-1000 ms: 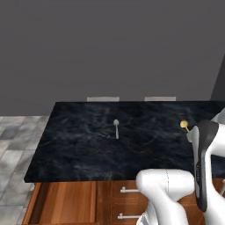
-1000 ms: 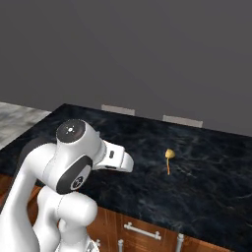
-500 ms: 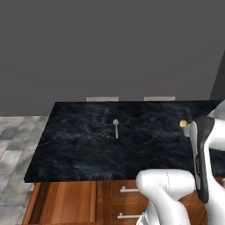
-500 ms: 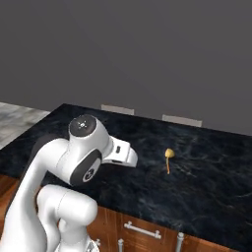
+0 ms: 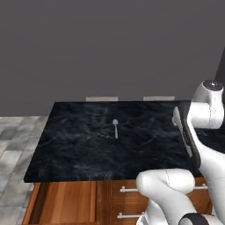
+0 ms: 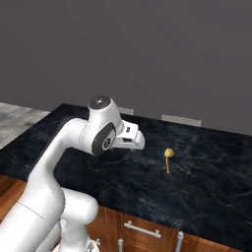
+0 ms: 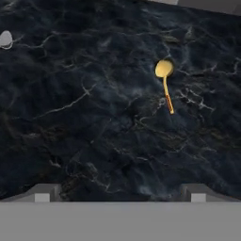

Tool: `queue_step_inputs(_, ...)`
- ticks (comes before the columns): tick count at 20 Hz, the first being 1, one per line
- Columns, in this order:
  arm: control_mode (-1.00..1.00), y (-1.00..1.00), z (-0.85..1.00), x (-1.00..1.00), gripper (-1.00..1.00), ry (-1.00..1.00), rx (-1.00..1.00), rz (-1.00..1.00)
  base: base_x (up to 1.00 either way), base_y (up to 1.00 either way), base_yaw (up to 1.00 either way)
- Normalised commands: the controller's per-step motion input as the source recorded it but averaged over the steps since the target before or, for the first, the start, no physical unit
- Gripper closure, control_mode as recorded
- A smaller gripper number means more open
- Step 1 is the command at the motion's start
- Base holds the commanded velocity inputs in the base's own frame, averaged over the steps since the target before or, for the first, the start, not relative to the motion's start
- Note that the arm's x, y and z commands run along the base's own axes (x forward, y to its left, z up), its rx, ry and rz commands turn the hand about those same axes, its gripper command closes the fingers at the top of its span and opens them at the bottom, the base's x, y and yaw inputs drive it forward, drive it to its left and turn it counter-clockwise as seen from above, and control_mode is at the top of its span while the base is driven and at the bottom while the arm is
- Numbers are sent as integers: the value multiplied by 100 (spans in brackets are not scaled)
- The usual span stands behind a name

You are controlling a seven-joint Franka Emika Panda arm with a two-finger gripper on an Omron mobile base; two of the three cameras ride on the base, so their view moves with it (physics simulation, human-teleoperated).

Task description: Organize the utensils by type. Pick up the wooden spoons from the counter and place them in the open cabinet. Then pick up the metallic utensils from the counter and place them in the open drawer.

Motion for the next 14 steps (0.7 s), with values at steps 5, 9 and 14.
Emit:
queue_step_inputs(5, -100, -59, -17, 63, -100, 23, 0, 0, 0, 0, 0)
queue_step_inputs(9, -100, -73, -28, 51, -100, 16, 0, 0, 0, 0, 0)
queue_step_inputs(14, -100, -48, -43, 36, -100, 2, 0, 0, 0, 0, 0)
